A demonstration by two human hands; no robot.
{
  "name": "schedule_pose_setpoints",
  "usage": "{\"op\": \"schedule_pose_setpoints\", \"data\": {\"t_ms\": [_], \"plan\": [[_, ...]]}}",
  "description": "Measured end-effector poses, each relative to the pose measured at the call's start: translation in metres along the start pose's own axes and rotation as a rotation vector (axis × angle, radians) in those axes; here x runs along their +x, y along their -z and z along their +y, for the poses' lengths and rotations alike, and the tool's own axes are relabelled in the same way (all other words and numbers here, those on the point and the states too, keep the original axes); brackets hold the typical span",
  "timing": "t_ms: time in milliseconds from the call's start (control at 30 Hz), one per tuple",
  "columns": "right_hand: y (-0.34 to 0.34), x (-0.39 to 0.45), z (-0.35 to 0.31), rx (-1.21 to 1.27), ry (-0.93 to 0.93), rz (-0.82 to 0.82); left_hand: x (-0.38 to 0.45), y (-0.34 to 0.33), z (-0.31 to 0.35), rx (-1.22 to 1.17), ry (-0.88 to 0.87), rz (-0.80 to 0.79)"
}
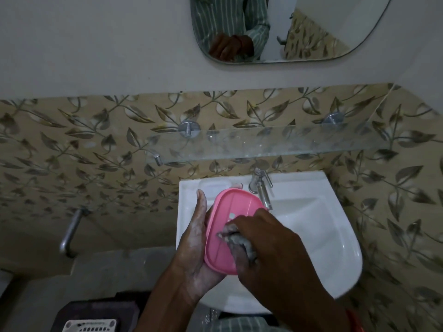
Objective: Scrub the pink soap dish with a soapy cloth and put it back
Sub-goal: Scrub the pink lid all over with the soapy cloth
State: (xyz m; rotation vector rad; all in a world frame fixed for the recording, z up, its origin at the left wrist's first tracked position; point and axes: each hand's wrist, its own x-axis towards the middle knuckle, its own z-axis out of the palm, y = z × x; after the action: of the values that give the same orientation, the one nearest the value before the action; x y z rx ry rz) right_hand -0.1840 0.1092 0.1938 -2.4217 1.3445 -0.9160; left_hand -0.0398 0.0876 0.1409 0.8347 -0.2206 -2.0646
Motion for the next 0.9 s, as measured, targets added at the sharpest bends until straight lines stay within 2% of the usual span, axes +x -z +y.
{"op": "schedule_pose_setpoints", "data": {"t_ms": [100,233,300,433,533,600,800,900], "plan": [[-0.002,0.002,0.0,-0.008,0.029,-0.013,-0.002,-0.002,0.007,0.016,-0.032,0.05],[0.002,-0.011,0.004,0.157,0.079,-0.189,0.001,-0.001,0.01,0.03,-0.012,0.025],[0.007,-0.013,0.009,0.122,0.122,-0.234,0.002,-0.002,0.008,0.034,0.019,-0.008],[0.012,-0.009,0.016,-0.104,0.329,-0.237,0.002,-0.005,0.01,0.139,0.099,0.002],[0.015,-0.004,0.02,-0.23,0.361,-0.204,-0.002,-0.008,0.016,0.192,0.116,0.007],[0.016,-0.004,0.022,-0.23,0.369,-0.185,-0.003,-0.01,0.018,0.21,0.127,0.016],[0.015,-0.016,0.014,-0.193,0.473,-0.278,-0.003,-0.012,0.012,0.206,0.167,0.066],[0.019,-0.01,0.02,-0.261,0.444,-0.215,-0.006,-0.012,0.014,0.201,0.15,0.041]]}}
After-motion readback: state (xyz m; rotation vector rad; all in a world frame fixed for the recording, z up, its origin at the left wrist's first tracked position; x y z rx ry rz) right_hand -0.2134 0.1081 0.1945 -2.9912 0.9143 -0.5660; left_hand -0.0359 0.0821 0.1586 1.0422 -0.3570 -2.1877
